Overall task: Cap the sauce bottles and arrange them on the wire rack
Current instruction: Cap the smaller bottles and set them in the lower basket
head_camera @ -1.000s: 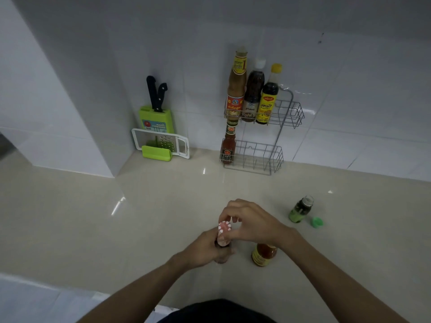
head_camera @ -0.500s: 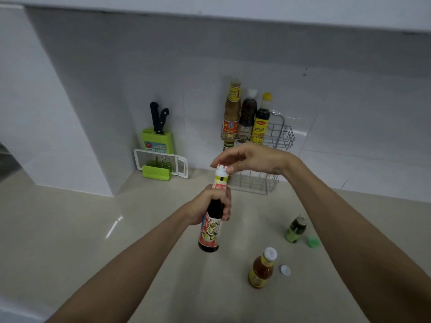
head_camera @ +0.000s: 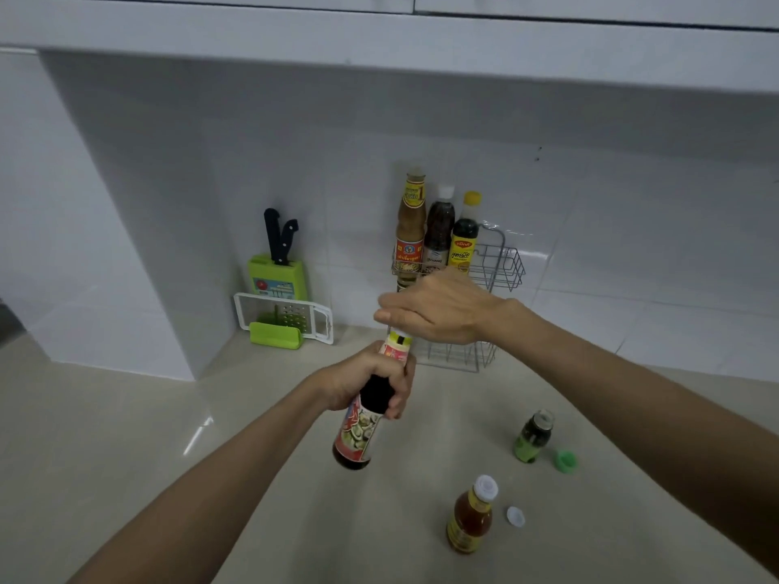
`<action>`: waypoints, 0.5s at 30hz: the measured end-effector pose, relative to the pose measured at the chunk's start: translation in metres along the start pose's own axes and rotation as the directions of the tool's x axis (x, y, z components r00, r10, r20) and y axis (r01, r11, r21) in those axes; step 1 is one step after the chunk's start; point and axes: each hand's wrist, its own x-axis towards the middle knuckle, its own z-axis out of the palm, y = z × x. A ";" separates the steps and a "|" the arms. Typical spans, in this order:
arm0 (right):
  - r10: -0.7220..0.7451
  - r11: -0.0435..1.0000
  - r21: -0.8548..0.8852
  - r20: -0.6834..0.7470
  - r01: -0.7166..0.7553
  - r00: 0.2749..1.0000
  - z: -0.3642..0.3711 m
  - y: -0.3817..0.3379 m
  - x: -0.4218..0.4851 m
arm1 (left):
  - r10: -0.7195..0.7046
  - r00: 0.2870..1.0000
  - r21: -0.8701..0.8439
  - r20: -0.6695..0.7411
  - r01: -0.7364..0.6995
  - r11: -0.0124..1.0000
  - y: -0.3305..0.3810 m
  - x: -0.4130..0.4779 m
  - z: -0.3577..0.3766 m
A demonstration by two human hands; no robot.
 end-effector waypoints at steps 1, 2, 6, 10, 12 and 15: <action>0.029 0.998 -0.057 -0.001 -0.029 1.000 0.003 -0.002 -0.001 | -0.015 0.997 0.066 -0.082 0.020 0.998 0.000 0.002 0.001; 0.118 0.987 -0.105 -0.020 -0.120 0.993 0.008 -0.004 -0.001 | -0.008 0.976 0.158 -0.219 0.043 0.986 -0.002 0.007 0.004; 0.547 0.837 -0.055 0.044 -0.545 0.836 0.027 -0.006 0.004 | 0.141 0.805 0.348 -0.576 0.086 0.933 -0.013 0.023 0.007; 0.460 0.837 0.236 0.184 -0.494 0.868 0.012 0.010 -0.001 | 0.042 0.949 0.175 -0.312 0.014 0.984 -0.004 0.021 -0.002; 0.408 0.821 0.384 0.121 -0.422 0.905 0.005 0.022 -0.005 | 0.058 0.958 0.182 -0.281 -0.006 0.983 0.001 0.024 -0.005; 0.343 0.790 0.509 0.095 -0.342 0.934 0.004 0.031 -0.007 | 0.066 0.956 0.209 -0.284 -0.006 0.978 0.004 0.029 -0.004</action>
